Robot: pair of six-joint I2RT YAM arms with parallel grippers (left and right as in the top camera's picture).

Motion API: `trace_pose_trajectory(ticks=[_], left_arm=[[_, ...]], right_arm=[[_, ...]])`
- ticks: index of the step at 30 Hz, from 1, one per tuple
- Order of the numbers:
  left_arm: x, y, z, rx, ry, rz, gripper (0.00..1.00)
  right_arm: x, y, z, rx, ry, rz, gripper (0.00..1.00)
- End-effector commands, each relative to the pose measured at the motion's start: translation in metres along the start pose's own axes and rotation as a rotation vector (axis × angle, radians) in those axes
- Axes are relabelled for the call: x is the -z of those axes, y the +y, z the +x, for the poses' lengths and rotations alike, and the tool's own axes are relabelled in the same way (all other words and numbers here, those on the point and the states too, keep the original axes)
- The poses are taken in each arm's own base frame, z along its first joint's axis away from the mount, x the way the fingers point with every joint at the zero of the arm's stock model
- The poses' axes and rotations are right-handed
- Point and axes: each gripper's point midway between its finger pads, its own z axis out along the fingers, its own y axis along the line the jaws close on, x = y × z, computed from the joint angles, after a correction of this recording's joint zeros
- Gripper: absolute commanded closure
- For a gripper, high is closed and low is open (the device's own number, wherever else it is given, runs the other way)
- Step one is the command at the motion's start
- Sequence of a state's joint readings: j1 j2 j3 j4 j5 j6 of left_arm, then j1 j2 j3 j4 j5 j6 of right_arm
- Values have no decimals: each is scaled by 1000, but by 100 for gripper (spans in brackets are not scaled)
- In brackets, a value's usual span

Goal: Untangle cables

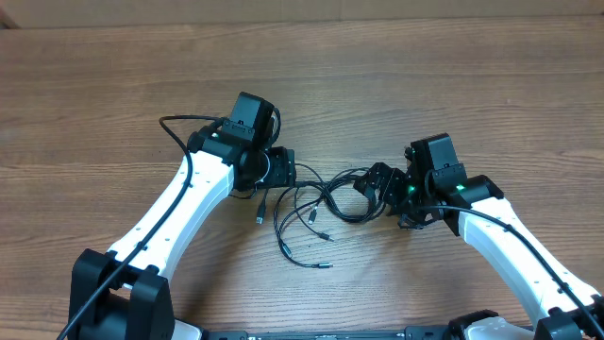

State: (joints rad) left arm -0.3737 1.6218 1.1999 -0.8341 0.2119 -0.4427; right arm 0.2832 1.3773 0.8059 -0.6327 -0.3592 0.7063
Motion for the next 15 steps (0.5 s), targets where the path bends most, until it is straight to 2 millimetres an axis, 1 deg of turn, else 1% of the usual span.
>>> trace_pose_trajectory(ticks=[1, 15], left_arm=[[-2, 0, -1, 5, 3, -4, 29], [-2, -1, -2, 4, -3, -1, 29]], right_arm=[[5, 6, -4, 10, -21, -11, 0], [4, 6, -4, 11, -20, -11, 0]])
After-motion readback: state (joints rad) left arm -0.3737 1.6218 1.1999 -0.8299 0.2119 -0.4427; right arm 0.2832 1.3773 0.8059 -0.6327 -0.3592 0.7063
